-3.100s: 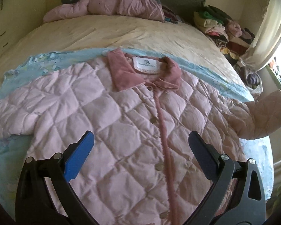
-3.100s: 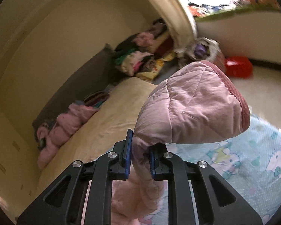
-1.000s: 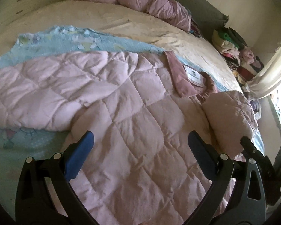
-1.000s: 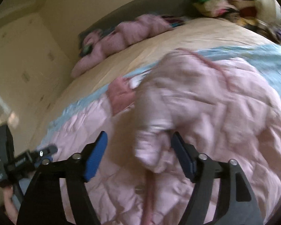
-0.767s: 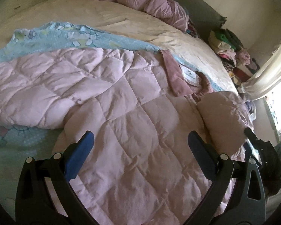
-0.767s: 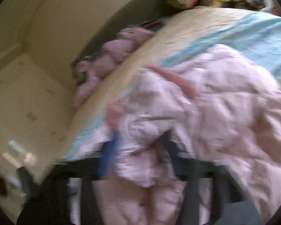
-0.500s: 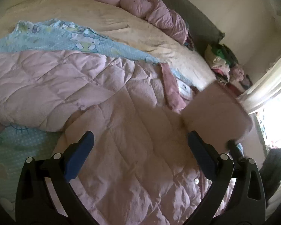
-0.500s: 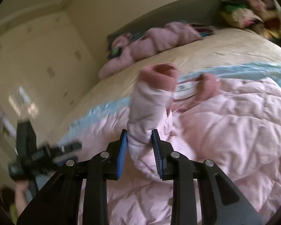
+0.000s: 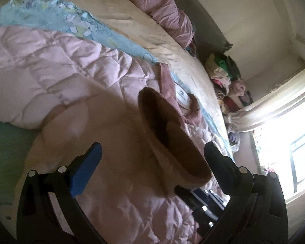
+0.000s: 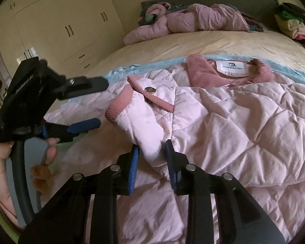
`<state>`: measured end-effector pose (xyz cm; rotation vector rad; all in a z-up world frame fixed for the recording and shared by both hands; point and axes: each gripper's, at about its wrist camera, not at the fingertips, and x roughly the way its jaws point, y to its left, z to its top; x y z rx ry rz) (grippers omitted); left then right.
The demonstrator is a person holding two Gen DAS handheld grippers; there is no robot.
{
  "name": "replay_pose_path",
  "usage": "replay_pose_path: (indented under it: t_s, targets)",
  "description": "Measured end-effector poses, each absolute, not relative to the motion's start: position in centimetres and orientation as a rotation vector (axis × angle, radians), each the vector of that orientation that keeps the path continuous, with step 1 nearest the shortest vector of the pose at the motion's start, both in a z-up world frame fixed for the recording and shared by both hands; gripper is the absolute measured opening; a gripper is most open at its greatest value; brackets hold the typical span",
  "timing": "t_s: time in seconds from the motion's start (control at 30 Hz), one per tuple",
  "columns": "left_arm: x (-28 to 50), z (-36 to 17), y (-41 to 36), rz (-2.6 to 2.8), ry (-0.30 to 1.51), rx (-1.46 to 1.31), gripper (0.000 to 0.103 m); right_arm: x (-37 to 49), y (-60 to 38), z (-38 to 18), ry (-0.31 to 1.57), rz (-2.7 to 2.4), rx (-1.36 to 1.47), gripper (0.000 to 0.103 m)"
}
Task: Fold large clothes
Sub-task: 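Lay the sleeve on the jacket front and open the right tool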
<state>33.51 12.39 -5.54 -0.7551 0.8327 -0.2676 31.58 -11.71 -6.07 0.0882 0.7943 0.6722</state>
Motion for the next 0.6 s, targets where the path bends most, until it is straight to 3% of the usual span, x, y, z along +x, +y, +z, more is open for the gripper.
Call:
replay_pose_path:
  t_s: [0.1, 0.17, 0.53, 0.57, 0.6]
  targets:
    - [33.8, -6.0, 11.9, -0.282, 0.841, -0.768, 0.094, 31.8, -11.8, -6.5, 0.795, 0.689, 0.096, 0.037]
    - [34.1, -6.3, 11.4, -0.303, 0.848, -0.780, 0.094, 31.9, -12.0, -6.5, 0.801, 0.737, 0.126, 0.053]
    - [35.2, -7.8, 8.2, -0.285, 0.880, -0.654, 0.093, 28.3, -18.6, -4.9, 0.804, 0.680, 0.284, 0.054]
    - [35.2, -7.8, 7.9, -0.295, 0.877, -0.643, 0.090, 27.9, -19.7, -4.6, 0.795, 0.660, 0.302, 0.054]
    - [35.2, -7.7, 7.5, -0.289, 0.873, -0.621, 0.081, 27.7, -20.5, -4.5, 0.789, 0.645, 0.315, 0.054]
